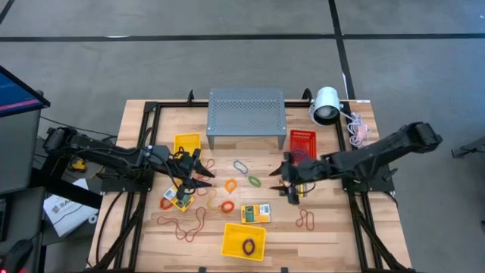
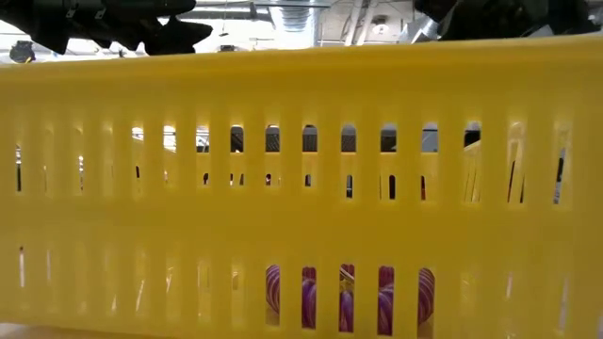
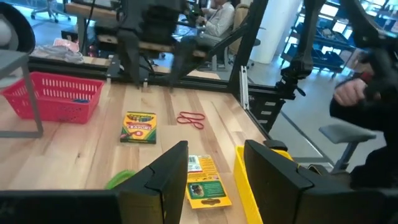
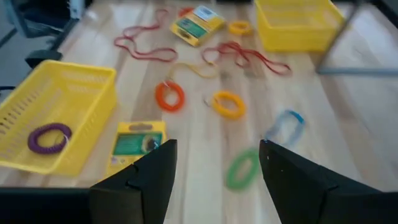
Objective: Pick & Place Office Desk Supplies
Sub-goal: Put the yellow spiral keychain into the bottom yellow bin
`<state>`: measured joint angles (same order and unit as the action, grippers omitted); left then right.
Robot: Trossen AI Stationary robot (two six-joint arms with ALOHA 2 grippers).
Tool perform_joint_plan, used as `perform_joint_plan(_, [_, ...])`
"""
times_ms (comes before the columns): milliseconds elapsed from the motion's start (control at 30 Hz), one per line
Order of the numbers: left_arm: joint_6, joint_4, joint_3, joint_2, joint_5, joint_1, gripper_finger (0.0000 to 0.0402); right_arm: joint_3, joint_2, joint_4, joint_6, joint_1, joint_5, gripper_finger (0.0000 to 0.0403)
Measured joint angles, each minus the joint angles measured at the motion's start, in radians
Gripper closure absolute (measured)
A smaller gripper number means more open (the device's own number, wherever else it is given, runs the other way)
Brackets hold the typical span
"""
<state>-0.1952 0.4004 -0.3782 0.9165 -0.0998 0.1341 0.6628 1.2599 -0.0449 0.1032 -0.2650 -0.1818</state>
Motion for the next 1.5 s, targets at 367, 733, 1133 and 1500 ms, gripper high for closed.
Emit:
perform_joint_plan(367, [-0.023, -0.262, -0.080, 0.067, 0.135, 0.000, 0.0247, 0.000, 0.087, -0.241, -0.127, -0.010, 0.000, 0.0180])
perform_joint_plan(733, [-0.020, -0.411, -0.232, 0.323, 0.137, -0.006, 0.0247, 0.000, 0.087, -0.214, -0.111, 0.011, -0.001, 0.0180])
perform_joint_plan(1133, [-0.018, -0.453, -0.350, 0.551, 0.042, -0.019, 0.0247, 0.000, 0.087, -0.172, -0.076, 0.006, 0.000, 0.0180])
perform_joint_plan(1500, [0.013, -0.501, -0.391, 0.691, 0.013, -0.022, 0.0247, 0.000, 0.087, -0.157, -0.058, -0.011, 0.001, 0.0180])
